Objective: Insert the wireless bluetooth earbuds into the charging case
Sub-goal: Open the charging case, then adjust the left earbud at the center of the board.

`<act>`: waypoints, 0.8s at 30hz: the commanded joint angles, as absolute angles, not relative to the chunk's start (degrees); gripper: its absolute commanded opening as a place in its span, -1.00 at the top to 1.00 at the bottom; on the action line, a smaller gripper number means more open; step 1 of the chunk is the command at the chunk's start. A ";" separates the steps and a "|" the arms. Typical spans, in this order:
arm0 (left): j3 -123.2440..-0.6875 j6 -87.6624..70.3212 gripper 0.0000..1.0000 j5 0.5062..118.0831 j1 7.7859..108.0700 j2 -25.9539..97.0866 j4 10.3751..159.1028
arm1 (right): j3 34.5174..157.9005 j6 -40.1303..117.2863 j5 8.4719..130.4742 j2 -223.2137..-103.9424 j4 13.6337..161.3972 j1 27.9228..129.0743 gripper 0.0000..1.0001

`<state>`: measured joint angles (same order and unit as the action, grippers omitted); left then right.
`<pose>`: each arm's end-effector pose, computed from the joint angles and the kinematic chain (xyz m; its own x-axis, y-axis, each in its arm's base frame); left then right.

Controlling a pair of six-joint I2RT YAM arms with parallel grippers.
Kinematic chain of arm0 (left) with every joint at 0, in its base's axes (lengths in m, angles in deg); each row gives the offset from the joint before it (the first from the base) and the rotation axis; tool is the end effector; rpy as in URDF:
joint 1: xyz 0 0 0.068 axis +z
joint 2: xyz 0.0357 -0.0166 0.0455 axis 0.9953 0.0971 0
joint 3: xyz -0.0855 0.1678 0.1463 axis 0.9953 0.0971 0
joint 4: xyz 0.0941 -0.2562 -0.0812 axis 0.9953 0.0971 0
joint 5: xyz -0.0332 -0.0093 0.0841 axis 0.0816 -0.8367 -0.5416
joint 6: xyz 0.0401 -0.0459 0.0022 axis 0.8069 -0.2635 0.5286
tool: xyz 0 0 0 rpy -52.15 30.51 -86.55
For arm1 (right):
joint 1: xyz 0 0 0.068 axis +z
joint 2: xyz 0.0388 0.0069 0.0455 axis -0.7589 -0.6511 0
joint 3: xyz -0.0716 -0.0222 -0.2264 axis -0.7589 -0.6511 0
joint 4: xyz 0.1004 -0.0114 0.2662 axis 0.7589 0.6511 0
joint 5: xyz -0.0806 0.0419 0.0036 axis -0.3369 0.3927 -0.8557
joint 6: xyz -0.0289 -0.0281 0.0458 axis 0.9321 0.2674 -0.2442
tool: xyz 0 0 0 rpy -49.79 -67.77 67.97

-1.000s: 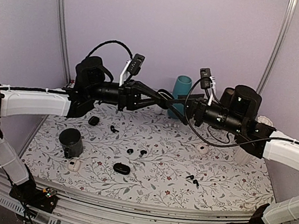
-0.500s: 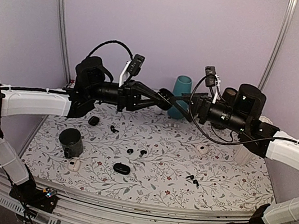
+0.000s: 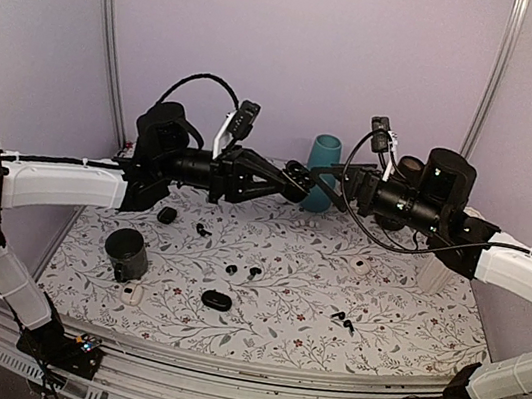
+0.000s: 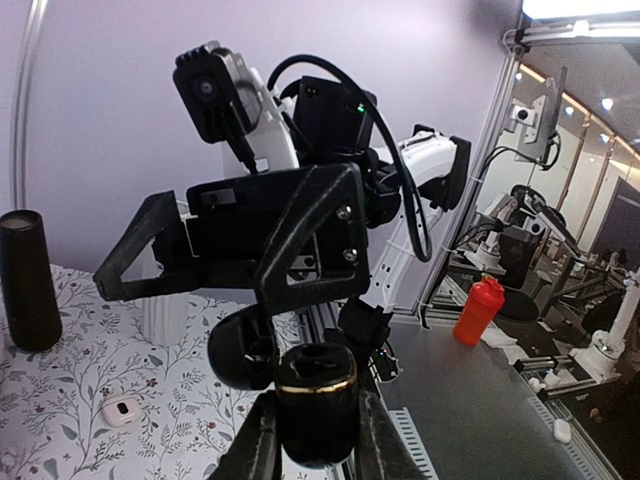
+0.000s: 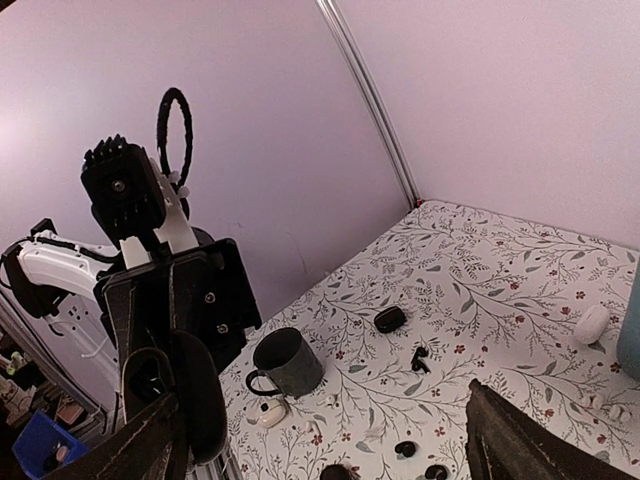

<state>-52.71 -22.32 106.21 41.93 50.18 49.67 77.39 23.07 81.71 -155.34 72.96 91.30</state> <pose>0.2593 -0.2884 0.2898 -0.3019 -0.0536 -0.9518 0.9430 -0.1634 -0.2899 0.2465 0.2423 0.3107 -0.3596 0.1572 -0.9198 -0.8049 0.4464 0.3910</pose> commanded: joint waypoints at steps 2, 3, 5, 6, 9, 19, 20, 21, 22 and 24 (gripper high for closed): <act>-51.83 -20.02 1.00 100.40 41.92 49.16 51.82 | 79.26 22.41 81.66 -154.17 73.87 90.90 -0.92; -51.53 -20.03 1.00 99.26 42.09 49.05 51.82 | 79.23 22.44 81.49 -153.88 74.16 90.91 -0.92; -50.72 -20.17 1.00 97.53 42.59 48.70 51.21 | 79.17 22.34 80.76 -153.36 75.01 90.86 -0.93; -50.30 -20.27 1.00 96.63 42.81 48.44 50.85 | 79.18 22.36 80.21 -153.09 75.74 90.90 -0.93; -49.06 -20.88 1.00 95.12 43.57 47.78 49.27 | 78.91 22.45 77.75 -152.03 78.34 90.86 -0.93; -46.76 -21.73 1.00 93.40 45.05 46.82 45.90 | 75.26 17.64 68.31 -150.18 90.52 90.27 -0.86; -46.79 -21.78 1.00 93.40 45.12 46.95 45.84 | 74.23 16.58 67.64 -149.84 91.19 90.25 -0.84; -46.83 -21.83 1.00 93.46 45.20 46.91 45.78 | 73.12 15.65 67.03 -149.41 91.80 90.25 -0.83; -46.84 -21.87 1.00 93.42 45.18 46.95 45.75 | 72.04 14.08 66.60 -149.00 92.17 90.19 -0.82; -46.91 -22.01 1.00 93.48 45.30 46.93 45.71 | 69.97 11.95 65.23 -148.09 93.65 90.07 -0.78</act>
<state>-47.31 -21.41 93.97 44.51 48.32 48.08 73.57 17.43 69.49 -150.57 88.31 90.54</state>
